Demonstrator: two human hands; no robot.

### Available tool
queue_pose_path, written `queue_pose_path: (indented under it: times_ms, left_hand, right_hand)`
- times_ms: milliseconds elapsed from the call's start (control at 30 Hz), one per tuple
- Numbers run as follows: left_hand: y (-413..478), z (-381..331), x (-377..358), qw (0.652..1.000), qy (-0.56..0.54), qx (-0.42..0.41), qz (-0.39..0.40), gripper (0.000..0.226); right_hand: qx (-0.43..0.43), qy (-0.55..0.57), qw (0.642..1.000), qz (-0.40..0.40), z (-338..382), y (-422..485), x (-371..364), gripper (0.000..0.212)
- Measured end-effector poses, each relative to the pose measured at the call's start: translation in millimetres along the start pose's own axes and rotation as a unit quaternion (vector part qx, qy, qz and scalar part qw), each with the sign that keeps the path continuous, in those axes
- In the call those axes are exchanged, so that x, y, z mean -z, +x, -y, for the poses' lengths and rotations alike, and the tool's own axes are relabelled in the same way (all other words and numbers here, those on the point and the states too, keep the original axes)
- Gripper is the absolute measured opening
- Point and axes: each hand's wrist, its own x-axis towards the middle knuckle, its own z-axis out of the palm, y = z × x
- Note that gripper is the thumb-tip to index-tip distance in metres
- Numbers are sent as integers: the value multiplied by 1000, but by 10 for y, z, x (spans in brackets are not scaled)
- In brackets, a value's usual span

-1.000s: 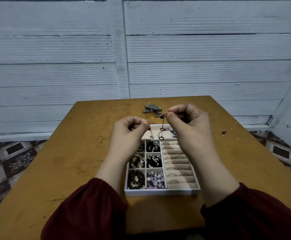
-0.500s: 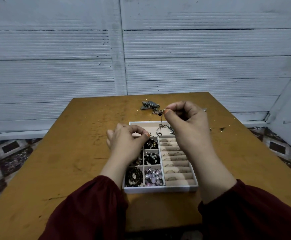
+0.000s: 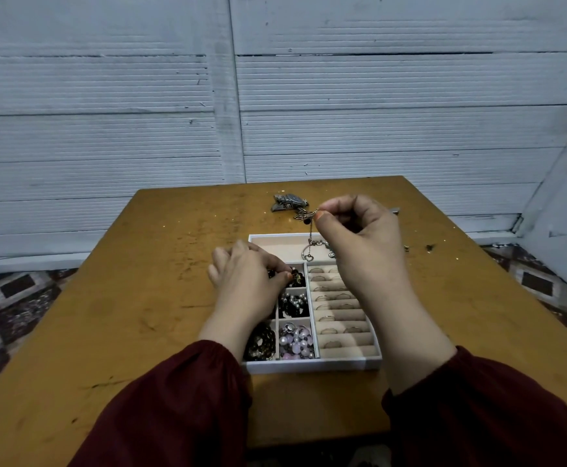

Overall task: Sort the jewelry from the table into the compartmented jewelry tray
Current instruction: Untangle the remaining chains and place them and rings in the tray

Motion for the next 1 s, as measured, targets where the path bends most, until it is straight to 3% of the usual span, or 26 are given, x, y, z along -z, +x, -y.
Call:
queue_pose_path:
  times_ms: [267, 467, 767, 1000]
  left_hand:
    - [15, 23, 57, 999, -38, 2, -11, 16]
    - [30, 341, 133, 997, 15, 15, -78, 40]
    - [18, 648, 42, 988, 132, 60, 57, 57]
    - [37, 666, 6, 983, 149, 60, 87, 59]
  right_hand:
    - [-3, -5, 1000, 3, 1, -11, -5, 18]
    - [-4, -11, 1000, 15, 35, -42, 0, 16]
    - [-9, -12, 1000, 24, -31, -59, -74, 16]
    - [-25, -25, 999, 32, -129, -58, -95, 17]
